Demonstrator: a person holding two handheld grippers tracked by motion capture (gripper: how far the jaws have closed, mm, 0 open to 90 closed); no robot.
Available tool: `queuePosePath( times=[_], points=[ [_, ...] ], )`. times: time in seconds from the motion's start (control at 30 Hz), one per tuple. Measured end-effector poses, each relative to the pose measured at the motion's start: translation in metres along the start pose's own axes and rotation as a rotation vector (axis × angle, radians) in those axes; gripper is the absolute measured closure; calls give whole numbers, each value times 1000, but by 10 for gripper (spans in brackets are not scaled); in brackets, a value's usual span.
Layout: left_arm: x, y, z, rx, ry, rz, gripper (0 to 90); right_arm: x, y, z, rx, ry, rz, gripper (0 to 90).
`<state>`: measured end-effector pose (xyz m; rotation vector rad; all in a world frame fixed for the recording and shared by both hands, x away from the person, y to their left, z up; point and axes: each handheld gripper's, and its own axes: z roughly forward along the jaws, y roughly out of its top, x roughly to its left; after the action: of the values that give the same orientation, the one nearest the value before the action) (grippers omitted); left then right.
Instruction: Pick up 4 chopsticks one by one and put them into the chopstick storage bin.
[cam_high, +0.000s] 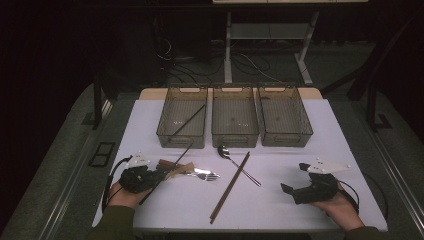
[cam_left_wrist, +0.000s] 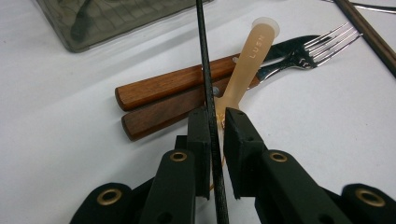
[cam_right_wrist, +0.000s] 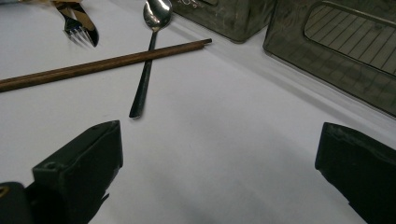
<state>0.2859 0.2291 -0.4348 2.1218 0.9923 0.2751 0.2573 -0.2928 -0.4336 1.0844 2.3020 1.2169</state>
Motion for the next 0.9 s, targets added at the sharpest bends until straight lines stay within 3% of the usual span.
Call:
queuePosePath(
  times=[0.9],
  points=[
    [1,0,5,31,-3,-2,841,0,0,0,0,-2,-1,10]
  ],
)
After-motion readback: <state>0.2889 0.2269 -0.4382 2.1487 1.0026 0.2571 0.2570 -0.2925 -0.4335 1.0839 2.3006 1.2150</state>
